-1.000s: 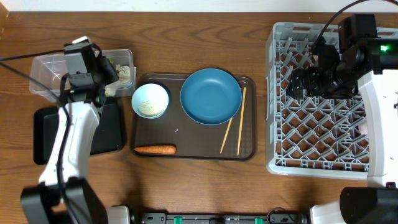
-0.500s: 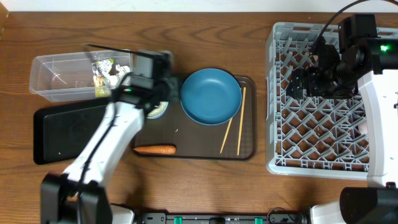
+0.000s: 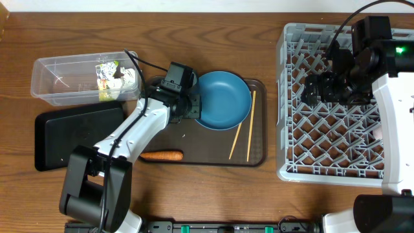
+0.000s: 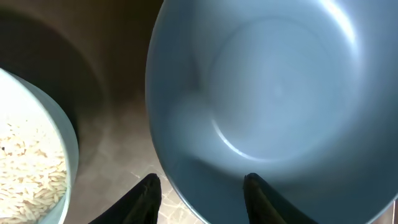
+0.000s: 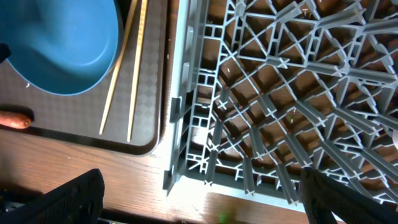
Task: Sort waste into correct bins and load items into the dishwasher rack
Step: 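Grasp the rim of the blue plate with the left gripper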
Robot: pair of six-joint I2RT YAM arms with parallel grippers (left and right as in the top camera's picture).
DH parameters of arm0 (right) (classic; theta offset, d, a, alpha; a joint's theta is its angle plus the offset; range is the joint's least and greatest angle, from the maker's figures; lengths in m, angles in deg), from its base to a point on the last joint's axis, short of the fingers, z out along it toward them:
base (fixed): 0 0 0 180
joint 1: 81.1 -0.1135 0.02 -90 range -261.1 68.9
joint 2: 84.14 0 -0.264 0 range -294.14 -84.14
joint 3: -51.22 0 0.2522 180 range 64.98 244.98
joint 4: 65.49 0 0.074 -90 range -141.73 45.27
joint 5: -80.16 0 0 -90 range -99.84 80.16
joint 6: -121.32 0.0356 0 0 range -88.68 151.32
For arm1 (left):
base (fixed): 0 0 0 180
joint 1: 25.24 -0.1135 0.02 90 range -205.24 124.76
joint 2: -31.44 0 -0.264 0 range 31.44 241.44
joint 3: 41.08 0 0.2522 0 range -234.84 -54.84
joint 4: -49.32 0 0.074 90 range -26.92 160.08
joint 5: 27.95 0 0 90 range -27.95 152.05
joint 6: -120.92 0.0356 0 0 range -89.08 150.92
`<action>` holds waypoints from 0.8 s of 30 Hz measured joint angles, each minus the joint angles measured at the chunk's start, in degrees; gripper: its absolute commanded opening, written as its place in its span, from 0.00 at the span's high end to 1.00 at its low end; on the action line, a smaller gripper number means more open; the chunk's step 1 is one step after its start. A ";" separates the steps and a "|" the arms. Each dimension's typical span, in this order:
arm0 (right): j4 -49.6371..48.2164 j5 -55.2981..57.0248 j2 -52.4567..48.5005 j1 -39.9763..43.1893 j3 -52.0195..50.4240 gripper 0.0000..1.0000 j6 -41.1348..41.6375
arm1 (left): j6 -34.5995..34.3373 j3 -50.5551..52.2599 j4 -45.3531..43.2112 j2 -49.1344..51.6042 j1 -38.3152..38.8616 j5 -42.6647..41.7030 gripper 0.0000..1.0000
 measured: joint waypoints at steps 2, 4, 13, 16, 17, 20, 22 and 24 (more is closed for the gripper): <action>0.00 0.07 0.00 0.00 0.00 0.01 -0.02 | -0.04 0.00 0.04 0.02 0.00 -0.02 0.54; 0.04 0.22 0.00 0.00 0.00 0.01 0.00 | -0.07 0.00 0.11 0.02 0.00 -0.02 0.54; 0.52 0.59 0.00 0.00 0.00 0.01 0.00 | -1.79 0.04 0.26 3.82 0.00 -0.04 0.64; 0.52 0.59 0.00 0.00 0.00 0.01 0.00 | -2.16 0.07 0.52 5.09 0.00 -0.04 0.64; 0.52 0.59 0.00 0.00 0.00 0.01 0.00 | -2.32 0.07 0.55 5.20 0.00 -0.07 0.67; 0.55 0.59 0.00 0.00 0.00 0.01 0.00 | -2.93 0.07 0.55 5.27 0.00 -0.07 0.72; 0.55 0.61 0.00 0.00 0.00 0.01 0.00 | -3.04 0.07 0.83 5.27 0.04 -0.07 0.73; 0.52 0.59 0.00 0.00 0.00 0.01 0.00 | -3.06 0.07 1.62 5.27 0.22 -0.07 0.74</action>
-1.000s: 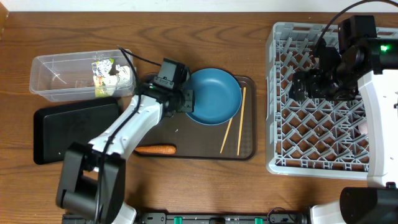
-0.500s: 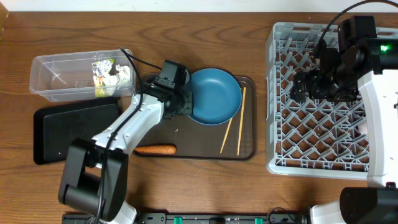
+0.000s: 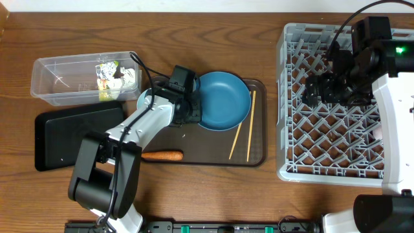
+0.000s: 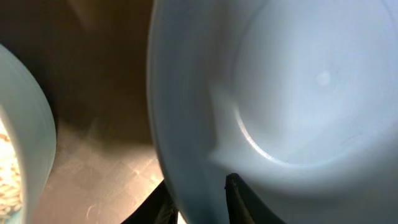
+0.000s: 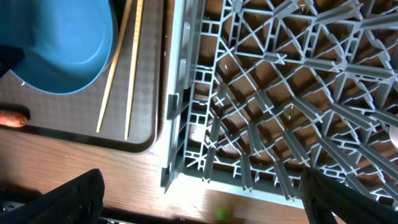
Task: Sort waste into correct bins and load items into the dishwasher rack
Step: 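Grasp the rim of the blue plate with the left gripper, then lift the blue plate and pass it to the right gripper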
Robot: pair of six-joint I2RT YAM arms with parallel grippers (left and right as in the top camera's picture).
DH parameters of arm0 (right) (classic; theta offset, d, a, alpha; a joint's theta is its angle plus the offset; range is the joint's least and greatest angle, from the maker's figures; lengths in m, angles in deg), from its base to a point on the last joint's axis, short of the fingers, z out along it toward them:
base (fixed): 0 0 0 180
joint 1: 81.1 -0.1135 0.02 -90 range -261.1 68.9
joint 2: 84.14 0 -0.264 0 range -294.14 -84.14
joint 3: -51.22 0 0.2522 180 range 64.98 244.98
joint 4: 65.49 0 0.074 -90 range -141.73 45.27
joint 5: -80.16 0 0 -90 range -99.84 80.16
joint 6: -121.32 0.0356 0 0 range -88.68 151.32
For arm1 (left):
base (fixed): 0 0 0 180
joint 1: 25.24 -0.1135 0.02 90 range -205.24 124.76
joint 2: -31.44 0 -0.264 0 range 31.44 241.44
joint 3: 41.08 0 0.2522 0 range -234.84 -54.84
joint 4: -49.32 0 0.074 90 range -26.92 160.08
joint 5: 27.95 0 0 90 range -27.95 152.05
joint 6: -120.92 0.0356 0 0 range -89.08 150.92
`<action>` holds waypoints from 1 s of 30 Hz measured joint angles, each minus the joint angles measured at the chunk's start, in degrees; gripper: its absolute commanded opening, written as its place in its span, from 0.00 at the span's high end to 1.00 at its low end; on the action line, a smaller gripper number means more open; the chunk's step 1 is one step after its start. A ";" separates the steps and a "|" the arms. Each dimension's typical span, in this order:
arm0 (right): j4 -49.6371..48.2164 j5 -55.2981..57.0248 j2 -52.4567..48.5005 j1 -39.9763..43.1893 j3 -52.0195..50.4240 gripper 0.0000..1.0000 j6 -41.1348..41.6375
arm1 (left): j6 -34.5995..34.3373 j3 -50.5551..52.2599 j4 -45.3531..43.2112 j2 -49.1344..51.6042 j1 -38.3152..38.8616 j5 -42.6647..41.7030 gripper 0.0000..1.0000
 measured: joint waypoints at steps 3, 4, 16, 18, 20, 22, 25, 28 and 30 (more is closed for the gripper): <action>-0.22 0.00 0.00 0.00 0.00 0.01 0.00 | -0.09 0.00 3.13 0.00 0.96 0.04 0.77; -0.37 0.00 0.00 0.00 0.00 0.01 0.00 | -0.13 0.00 3.82 0.00 1.31 0.02 0.78; -7.58 0.07 0.00 -0.26 0.00 0.01 1.31 | 1.51 0.00 12.57 0.00 7.15 0.07 0.51; -8.15 0.11 0.00 -0.92 0.00 0.01 1.40 | 1.73 0.00 12.66 0.00 6.91 0.09 0.46; -8.48 0.20 0.00 -2.16 0.00 0.01 1.46 | 1.86 0.00 12.68 -0.02 6.14 0.09 0.45; -9.44 0.22 -0.07 -3.82 0.00 0.01 1.44 | 1.86 0.00 12.70 -0.42 4.90 0.09 0.44; -11.34 0.20 -0.74 -6.27 0.00 0.01 1.44 | 1.86 0.02 13.29 -3.17 2.60 0.13 0.43; -13.75 0.22 -2.36 -8.85 0.00 0.01 1.44 | 1.86 0.02 14.14 -9.09 0.46 0.28 0.39; -15.45 0.26 -4.04 -11.06 0.00 0.01 1.44 | 2.01 0.02 14.99 -14.32 -0.83 0.50 0.34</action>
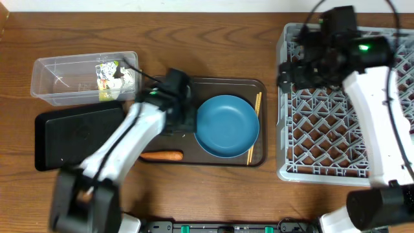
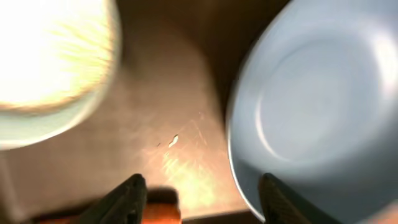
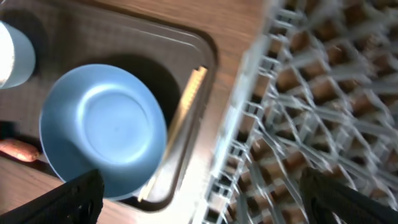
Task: Sort waste into correct bins and load items into the dishwasher rack
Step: 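Lift the blue plate and pass it to the right gripper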
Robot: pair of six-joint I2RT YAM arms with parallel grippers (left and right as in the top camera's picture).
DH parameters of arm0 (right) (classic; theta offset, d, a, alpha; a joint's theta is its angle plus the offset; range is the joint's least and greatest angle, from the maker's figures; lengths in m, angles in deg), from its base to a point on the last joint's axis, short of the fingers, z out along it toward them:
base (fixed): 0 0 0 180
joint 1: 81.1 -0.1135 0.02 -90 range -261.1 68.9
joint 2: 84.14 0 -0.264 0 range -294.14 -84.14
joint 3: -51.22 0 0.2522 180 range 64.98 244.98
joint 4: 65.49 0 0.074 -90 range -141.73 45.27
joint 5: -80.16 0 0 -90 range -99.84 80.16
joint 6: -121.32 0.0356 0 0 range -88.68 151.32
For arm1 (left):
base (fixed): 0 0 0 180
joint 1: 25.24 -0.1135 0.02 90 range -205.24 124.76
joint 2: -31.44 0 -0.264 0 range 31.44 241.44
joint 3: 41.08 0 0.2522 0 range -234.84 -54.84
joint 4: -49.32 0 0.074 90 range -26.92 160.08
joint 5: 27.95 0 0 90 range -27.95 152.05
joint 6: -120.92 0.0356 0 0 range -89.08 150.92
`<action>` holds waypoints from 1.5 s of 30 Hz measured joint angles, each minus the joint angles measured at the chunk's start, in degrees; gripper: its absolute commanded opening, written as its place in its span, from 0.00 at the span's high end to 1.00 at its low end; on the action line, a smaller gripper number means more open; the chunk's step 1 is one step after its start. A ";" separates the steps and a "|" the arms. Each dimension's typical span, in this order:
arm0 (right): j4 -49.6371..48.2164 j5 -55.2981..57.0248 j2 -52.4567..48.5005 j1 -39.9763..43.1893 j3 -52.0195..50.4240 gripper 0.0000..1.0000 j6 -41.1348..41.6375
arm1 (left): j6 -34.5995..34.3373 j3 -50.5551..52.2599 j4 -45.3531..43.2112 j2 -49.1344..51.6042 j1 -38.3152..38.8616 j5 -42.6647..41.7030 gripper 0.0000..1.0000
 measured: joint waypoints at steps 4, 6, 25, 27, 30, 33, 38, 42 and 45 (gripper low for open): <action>-2.51 -0.07 -4.72 -4.94 0.00 0.01 -0.22 | 0.04 0.00 1.86 -9.68 -2.40 0.15 0.32; -3.06 0.09 -7.50 -6.93 0.00 0.01 -0.26 | 0.04 0.00 2.71 -13.22 -3.74 0.66 0.32; -0.94 2.67 -26.53 -13.66 -0.09 0.47 0.07 | 0.02 0.00 5.81 -16.26 -6.95 1.27 0.32; -0.90 2.75 -26.53 -13.64 -0.09 0.47 0.13 | 0.02 0.00 5.81 -16.26 -6.95 1.27 0.32; -0.92 2.78 -26.53 -13.62 -0.15 0.47 0.20 | 0.02 0.00 5.81 -16.26 -6.95 1.27 0.32; -1.95 2.75 -26.53 -13.64 -1.07 0.47 0.20 | 0.02 0.00 5.84 -16.26 -6.95 1.27 0.32; -4.26 2.82 -26.53 -13.64 -5.46 0.81 0.00 | 0.02 0.00 5.81 -16.26 -6.95 1.27 0.32; -4.42 2.36 -26.64 -13.62 -6.93 0.98 0.76 | 0.02 0.00 5.81 -16.26 -6.95 1.27 0.32; -4.57 1.01 -26.49 -13.62 -6.69 0.99 1.07 | 0.02 0.00 5.81 -16.26 -6.95 1.27 0.32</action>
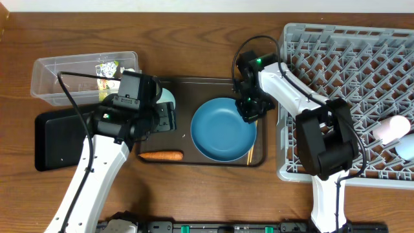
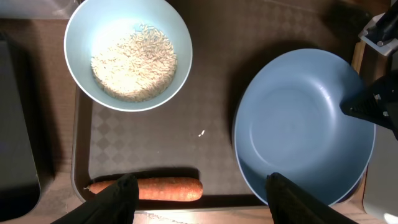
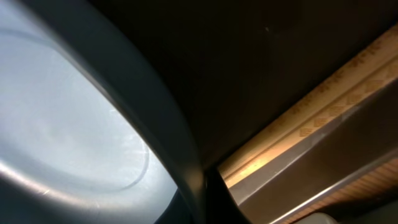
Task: Sort waste into correct bins and load items into the dishwasher rack
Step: 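Lift the blue plate and pass it to the right gripper, then carry the blue plate with the right gripper into the dish rack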
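Observation:
The blue plate (image 1: pixel 220 133) lies on the right half of the brown tray (image 1: pixel 207 87). My right gripper (image 1: pixel 250 111) is down at its right rim, shut on it; in the right wrist view the rim (image 3: pixel 168 137) runs between the fingers of the right gripper (image 3: pixel 202 196). My left gripper (image 2: pixel 202 208) hangs open above the tray, between the carrot (image 2: pixel 146 188) and the plate (image 2: pixel 305 124). A pale bowl of rice (image 2: pixel 129 53) sits at the tray's back left. Two chopsticks (image 3: pixel 311 118) lie along the tray's right edge, partly under the plate.
The grey dishwasher rack (image 1: pixel 349 97) stands to the right, with white cups (image 1: pixel 394 129) near its right edge. A clear bin (image 1: pixel 71 77) holding a wrapper sits at the back left, and a black bin (image 1: pixel 61 139) in front of it.
My right gripper was open over the rack's back left corner; now it is down at the plate's right rim and shut on it. My left gripper stands higher and further left, still open.
At first my left gripper stood open around the plate's left rim, the plate at the back of the tray. Then it was shut on that rim. Later the plate lay nearer the tray's front right and the left gripper was open. Now the right gripper holds it.

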Robot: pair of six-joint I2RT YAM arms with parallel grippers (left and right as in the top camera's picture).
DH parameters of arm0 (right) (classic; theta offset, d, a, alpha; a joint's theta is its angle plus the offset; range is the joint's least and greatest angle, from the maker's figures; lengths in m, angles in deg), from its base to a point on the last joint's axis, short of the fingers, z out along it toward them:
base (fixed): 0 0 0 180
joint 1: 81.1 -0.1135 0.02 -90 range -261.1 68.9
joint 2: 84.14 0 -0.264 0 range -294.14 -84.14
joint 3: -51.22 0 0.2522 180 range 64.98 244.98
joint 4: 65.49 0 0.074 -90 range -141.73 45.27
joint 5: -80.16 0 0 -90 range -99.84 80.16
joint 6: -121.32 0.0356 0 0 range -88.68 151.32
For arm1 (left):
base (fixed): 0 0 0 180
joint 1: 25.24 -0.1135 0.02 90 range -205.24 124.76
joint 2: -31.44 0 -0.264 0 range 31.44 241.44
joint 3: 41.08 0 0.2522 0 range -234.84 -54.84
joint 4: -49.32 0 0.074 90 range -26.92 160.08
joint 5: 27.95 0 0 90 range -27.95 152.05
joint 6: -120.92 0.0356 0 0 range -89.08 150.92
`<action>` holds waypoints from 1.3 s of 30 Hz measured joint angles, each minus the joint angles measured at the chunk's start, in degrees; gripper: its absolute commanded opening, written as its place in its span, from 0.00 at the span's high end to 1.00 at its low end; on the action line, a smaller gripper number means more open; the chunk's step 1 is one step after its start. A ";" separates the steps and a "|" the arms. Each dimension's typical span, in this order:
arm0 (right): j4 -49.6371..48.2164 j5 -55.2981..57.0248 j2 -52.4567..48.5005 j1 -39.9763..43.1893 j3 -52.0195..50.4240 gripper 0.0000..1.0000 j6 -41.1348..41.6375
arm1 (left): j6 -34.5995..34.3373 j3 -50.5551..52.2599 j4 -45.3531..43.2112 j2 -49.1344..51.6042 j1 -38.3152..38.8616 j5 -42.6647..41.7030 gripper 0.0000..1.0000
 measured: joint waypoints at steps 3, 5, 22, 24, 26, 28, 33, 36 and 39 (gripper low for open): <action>0.59 0.04 0.00 0.02 0.55 0.99 0.83 | 0.00 0.00 0.00 0.00 0.00 0.00 0.32; 1.36 0.76 0.09 0.02 1.53 0.99 1.84 | 0.00 0.00 0.02 0.00 0.00 0.00 0.32; -3.76 36.00 24.39 7.78 11.67 0.99 5.49 | 0.00 0.00 0.02 0.00 0.00 0.00 0.32; -5.07 43.12 26.64 9.42 12.22 0.99 5.53 | 0.00 0.00 0.02 0.00 0.00 0.00 0.31; -5.55 49.13 27.30 10.82 12.28 0.99 6.14 | 0.00 0.00 0.02 0.00 0.00 0.00 0.32; -5.57 55.56 27.15 11.98 12.26 0.99 7.72 | 0.00 0.00 0.02 0.00 0.00 0.00 0.32; -10.91 70.47 26.45 16.09 11.26 0.99 12.76 | 0.00 0.00 0.02 0.00 0.00 0.00 0.32; -15.65 75.23 26.27 19.32 11.15 0.99 14.01 | 0.00 0.00 0.02 0.00 0.00 0.00 0.32; -19.39 77.99 25.70 23.39 11.15 0.99 14.05 | 0.02 0.00 0.02 0.00 0.00 0.00 0.32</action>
